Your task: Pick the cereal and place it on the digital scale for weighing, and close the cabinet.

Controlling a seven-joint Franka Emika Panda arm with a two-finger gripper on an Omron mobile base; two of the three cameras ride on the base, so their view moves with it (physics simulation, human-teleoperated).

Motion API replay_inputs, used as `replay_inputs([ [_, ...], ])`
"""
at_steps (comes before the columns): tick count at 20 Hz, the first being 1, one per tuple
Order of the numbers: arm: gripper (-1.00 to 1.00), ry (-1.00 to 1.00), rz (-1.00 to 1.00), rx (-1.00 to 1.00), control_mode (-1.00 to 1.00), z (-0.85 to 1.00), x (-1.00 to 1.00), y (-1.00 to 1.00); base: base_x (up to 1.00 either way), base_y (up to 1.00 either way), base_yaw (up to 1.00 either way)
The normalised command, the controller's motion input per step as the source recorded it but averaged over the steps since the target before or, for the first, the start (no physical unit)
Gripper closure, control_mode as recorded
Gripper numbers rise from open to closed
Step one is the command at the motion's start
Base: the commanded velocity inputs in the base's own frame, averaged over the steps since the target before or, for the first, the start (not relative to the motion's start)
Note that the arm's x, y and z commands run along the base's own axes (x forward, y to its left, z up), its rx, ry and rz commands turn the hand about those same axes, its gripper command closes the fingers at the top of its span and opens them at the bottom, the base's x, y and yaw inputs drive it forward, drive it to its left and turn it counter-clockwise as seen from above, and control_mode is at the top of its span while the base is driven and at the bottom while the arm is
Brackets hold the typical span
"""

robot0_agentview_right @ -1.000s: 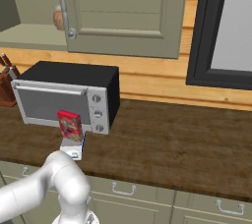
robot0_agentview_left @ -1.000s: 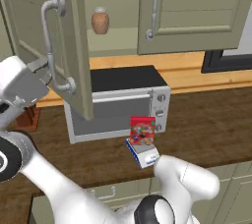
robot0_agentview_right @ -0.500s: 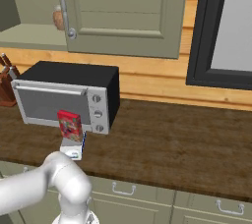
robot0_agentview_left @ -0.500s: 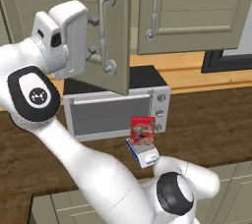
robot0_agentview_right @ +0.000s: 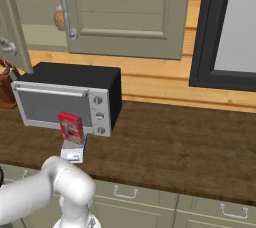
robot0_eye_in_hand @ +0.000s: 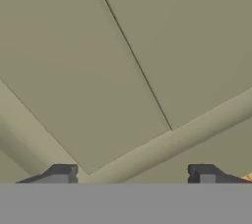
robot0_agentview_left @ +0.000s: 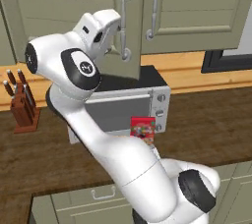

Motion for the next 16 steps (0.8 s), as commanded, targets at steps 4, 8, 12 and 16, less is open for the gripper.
replay_inputs([
  [4,-1.0,-0.11,0.22,0.18,-1.0,-0.12,1.0,-0.91,0.0,0.0,0.0],
  [8,-1.0,-0.08,0.2,0.14,-1.0,-0.04,1.0,-0.64,0.0,0.0,0.0],
  [12,-1.0,-0.02,0.18,0.11,-1.0,0.0,1.0,-0.51,0.0,0.0,0.0],
  [16,-1.0,0.0,0.2,0.13,-1.0,0.0,1.0,-0.59,0.0,0.0,0.0],
])
